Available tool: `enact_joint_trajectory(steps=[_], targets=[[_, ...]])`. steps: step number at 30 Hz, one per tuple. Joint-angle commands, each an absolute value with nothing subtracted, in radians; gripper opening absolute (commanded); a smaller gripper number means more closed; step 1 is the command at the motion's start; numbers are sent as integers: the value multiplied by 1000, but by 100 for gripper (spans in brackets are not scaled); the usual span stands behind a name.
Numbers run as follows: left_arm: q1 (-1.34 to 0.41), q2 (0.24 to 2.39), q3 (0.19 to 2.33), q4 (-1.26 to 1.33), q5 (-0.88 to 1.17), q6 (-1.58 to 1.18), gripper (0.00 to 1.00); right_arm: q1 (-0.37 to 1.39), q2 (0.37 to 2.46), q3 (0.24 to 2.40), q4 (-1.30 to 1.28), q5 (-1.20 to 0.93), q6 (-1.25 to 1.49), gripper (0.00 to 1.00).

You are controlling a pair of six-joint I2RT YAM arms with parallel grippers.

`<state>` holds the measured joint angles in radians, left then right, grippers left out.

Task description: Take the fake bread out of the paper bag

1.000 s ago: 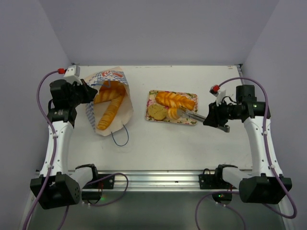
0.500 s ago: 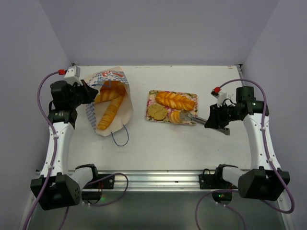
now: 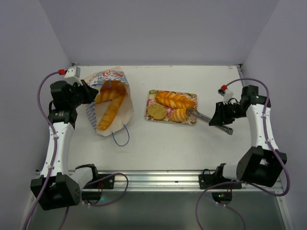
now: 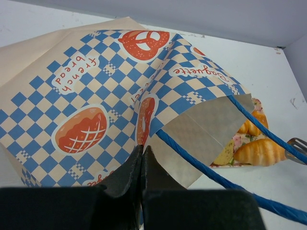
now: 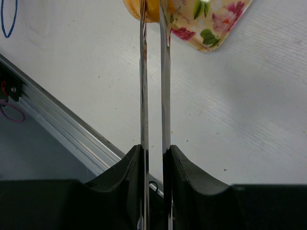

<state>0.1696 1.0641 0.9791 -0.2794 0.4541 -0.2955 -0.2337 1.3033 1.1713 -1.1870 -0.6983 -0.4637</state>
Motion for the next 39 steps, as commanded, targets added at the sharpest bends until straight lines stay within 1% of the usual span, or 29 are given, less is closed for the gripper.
enact_joint_trajectory(steps=[1, 9, 11, 13, 16, 17, 21, 32, 39], targets=[[176, 1054, 979, -232, 479, -304, 0, -276, 1359, 1181, -1164, -733, -506, 10], [175, 1057, 968, -225, 479, -308, 0, -345, 1496, 1181, -1166, -798, -543, 20], [175, 1058, 969, -225, 479, -305, 0, -351, 1522, 1184, -1166, -810, -548, 25], [176, 1060, 968, -225, 479, -305, 0, -359, 1535, 1195, -1164, -818, -551, 29], [175, 1066, 969, -225, 477, -305, 0, -367, 1548, 1204, -1164, -816, -558, 32], [175, 1066, 968, -225, 477, -305, 0, -370, 1546, 1206, -1166, -813, -561, 35], [176, 1069, 966, -224, 476, -305, 0, -397, 1545, 1213, -1169, -816, -572, 39], [176, 1078, 976, -227, 477, -305, 0, -431, 1569, 1290, -1224, -834, -632, 43], [176, 1081, 976, -229, 480, -304, 0, -433, 1563, 1327, -1249, -848, -664, 40]])
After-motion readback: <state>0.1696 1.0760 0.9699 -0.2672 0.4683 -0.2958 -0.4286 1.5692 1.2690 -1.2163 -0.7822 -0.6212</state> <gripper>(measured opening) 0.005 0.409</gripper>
